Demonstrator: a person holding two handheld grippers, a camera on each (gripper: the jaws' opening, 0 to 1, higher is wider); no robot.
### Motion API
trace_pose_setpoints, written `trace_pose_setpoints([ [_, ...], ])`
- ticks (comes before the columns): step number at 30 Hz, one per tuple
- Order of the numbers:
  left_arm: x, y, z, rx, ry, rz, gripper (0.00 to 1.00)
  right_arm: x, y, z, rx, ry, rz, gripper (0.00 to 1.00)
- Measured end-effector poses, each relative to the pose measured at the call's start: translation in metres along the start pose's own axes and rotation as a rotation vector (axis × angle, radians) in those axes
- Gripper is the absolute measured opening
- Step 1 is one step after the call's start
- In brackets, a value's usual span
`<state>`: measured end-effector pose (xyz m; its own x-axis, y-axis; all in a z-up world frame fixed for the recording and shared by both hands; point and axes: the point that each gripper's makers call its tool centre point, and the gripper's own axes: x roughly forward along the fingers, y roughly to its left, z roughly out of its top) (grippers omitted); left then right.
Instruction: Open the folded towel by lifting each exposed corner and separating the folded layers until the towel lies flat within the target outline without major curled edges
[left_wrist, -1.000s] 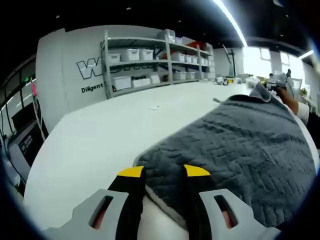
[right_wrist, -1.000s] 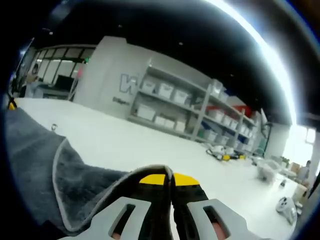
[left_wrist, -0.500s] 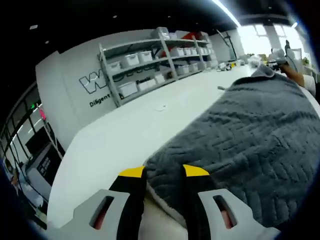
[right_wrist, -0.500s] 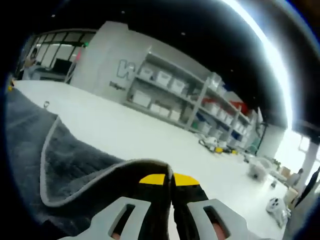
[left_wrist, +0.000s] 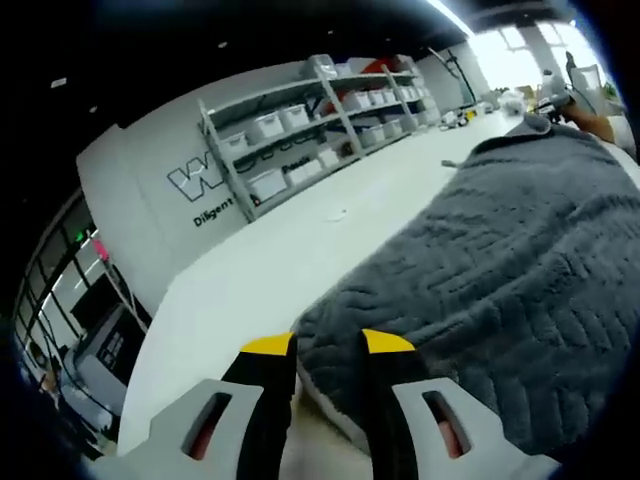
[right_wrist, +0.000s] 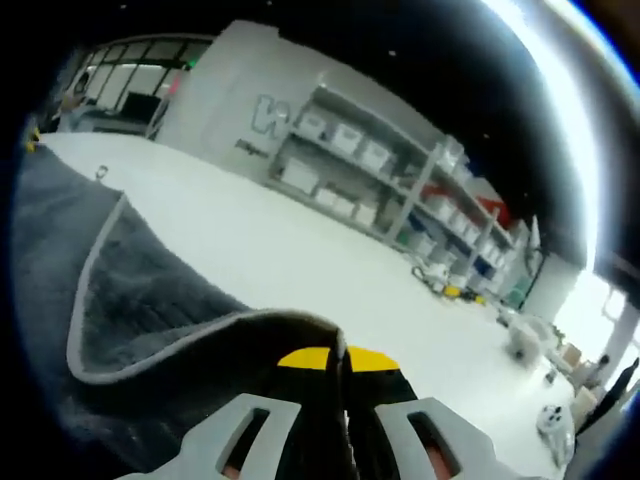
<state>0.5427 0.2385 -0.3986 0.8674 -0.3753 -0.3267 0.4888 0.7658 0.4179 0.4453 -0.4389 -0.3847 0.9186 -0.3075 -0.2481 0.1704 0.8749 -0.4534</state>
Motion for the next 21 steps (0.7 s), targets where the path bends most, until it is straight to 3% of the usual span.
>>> trace_pose_setpoints([
  [8, 0.01, 0.011, 0.001, 0.031, 0.01, 0.042, 0.23, 0.013, 0.008, -0.02, -0.015, 0.075, 0.053, 0.0],
  [14, 0.011, 0.015, -0.001, 0.021, 0.007, 0.048, 0.23, 0.018, 0.002, -0.022, 0.054, 0.07, 0.074, 0.03],
  [21, 0.01, 0.017, -0.001, 0.032, 0.005, 0.058, 0.23, 0.009, -0.011, -0.029, 0.098, 0.06, 0.058, 0.13],
])
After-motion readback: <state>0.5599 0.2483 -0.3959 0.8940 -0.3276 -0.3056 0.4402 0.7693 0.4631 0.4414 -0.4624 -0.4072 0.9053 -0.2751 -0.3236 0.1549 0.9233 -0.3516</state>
